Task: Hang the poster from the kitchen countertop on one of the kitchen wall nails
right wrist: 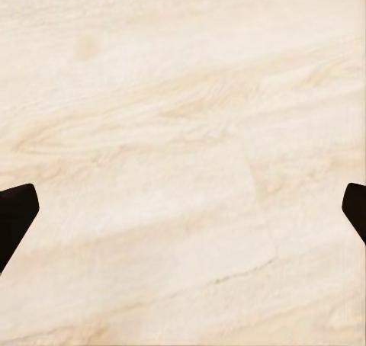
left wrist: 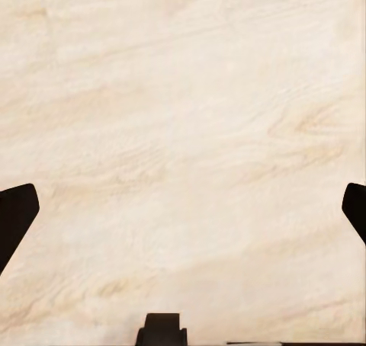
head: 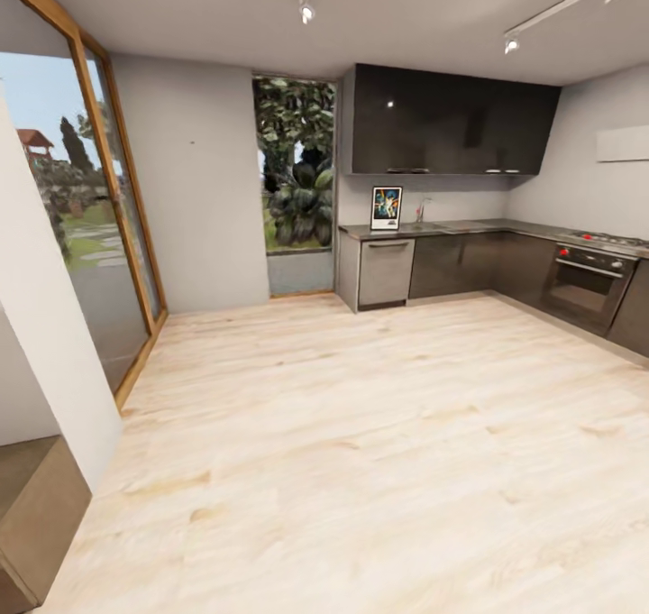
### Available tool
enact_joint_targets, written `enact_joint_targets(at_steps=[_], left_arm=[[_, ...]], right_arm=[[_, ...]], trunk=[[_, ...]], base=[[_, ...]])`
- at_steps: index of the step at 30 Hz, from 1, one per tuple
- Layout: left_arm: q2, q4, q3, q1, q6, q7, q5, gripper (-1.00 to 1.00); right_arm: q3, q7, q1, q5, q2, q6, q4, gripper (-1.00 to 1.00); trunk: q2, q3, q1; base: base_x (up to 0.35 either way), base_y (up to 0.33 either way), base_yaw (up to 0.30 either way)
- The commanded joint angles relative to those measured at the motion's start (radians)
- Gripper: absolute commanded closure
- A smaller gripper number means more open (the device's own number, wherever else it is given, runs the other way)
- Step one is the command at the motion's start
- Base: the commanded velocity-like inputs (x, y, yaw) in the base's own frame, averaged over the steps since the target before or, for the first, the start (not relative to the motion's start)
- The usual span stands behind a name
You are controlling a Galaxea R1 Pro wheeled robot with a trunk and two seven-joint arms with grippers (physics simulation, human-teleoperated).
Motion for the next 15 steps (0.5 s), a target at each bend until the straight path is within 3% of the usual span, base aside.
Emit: enact_joint_targets(at_steps=[1, 15], left_arm=[[-0.001, -0.001, 0.002, 0.0, -0.001, 0.0, -0.001, -1.0], [-0.001, -0.001, 0.002, 0.0, -0.001, 0.0, -0.001, -1.0]], right_arm=[[0.001, 0.0, -0.001, 0.003, 0.0, -0.003, 0.001, -1.0], [0.001, -0.001, -0.001, 0.003, 0.0, -0.003, 0.001, -1.0]], trunk=[[0.0, -0.001, 0.001], [0.0, -0.001, 0.001]], base=[[0.319, -0.123, 0.0], [0.319, -0.124, 0.0]])
